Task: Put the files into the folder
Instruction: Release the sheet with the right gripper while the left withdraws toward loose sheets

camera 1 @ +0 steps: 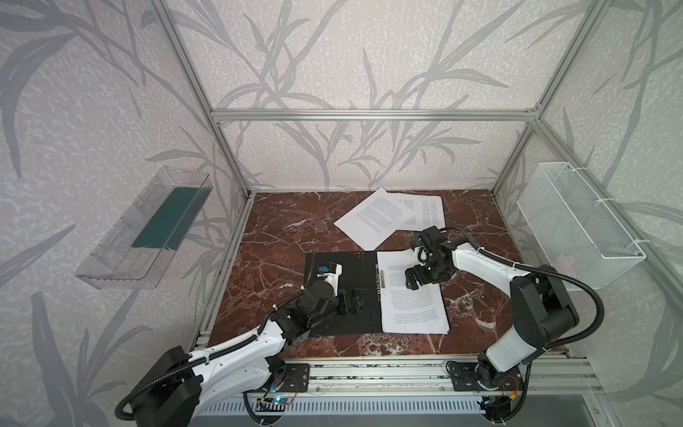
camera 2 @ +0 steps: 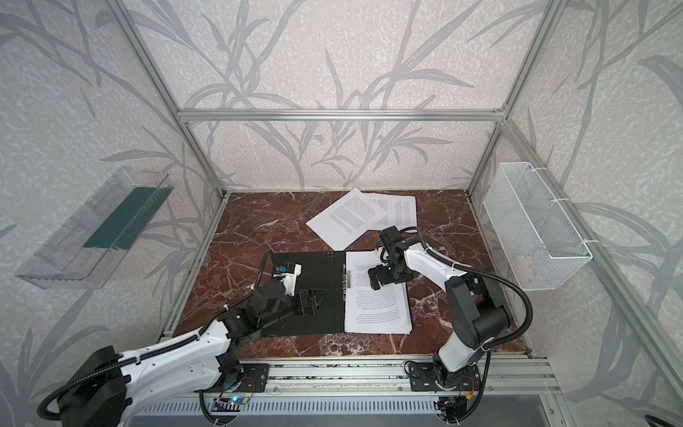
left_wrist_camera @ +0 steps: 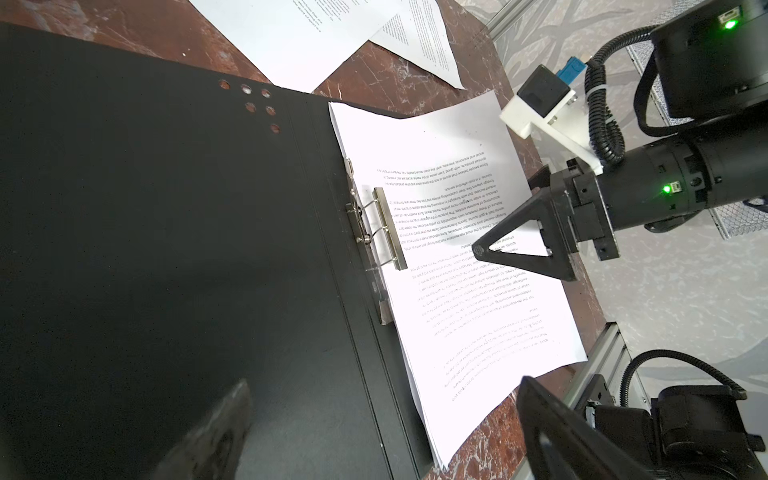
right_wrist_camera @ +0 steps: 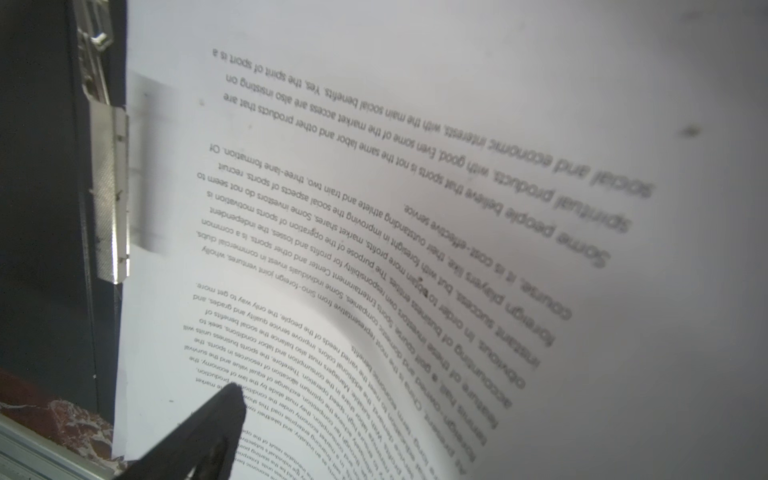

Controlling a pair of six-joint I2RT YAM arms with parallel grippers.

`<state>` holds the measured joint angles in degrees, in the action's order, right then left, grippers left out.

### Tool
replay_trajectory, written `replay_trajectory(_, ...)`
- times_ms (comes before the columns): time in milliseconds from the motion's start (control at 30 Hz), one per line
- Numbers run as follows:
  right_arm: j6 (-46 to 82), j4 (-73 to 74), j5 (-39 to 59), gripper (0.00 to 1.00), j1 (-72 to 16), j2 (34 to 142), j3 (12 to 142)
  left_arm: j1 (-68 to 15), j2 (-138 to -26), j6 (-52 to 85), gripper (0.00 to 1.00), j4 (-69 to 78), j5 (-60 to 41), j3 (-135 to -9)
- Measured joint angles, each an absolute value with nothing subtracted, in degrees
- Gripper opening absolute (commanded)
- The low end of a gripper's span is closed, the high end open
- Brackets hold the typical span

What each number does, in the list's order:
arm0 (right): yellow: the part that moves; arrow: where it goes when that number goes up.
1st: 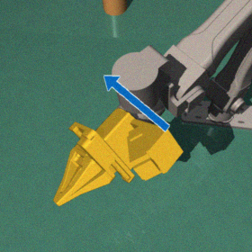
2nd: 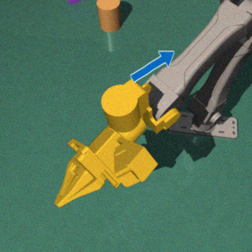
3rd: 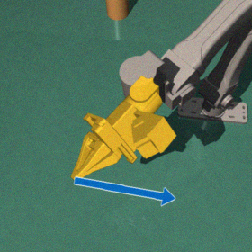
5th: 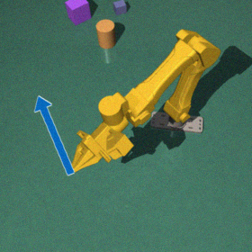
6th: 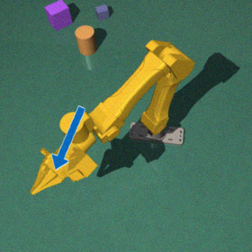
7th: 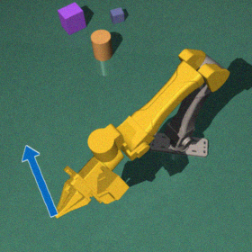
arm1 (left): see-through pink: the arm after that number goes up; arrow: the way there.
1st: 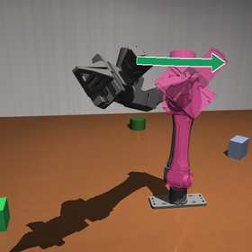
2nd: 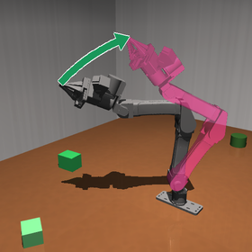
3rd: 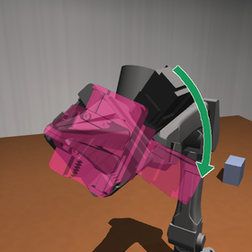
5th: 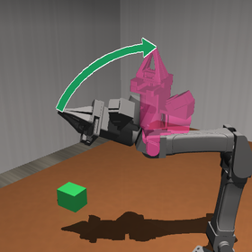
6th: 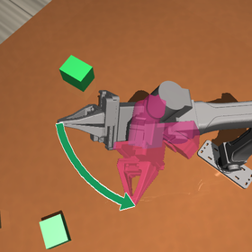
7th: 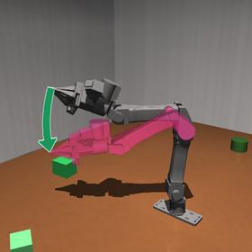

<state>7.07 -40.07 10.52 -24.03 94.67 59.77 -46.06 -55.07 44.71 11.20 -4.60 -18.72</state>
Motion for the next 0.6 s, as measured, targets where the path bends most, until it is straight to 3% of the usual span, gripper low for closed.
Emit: replay_trajectory(600,8.38,-40.32,6.24,0.99,-24.03,97.27,62.46,-46.06,-55.51,44.8,0.99,11.2,-4.6,-18.72)
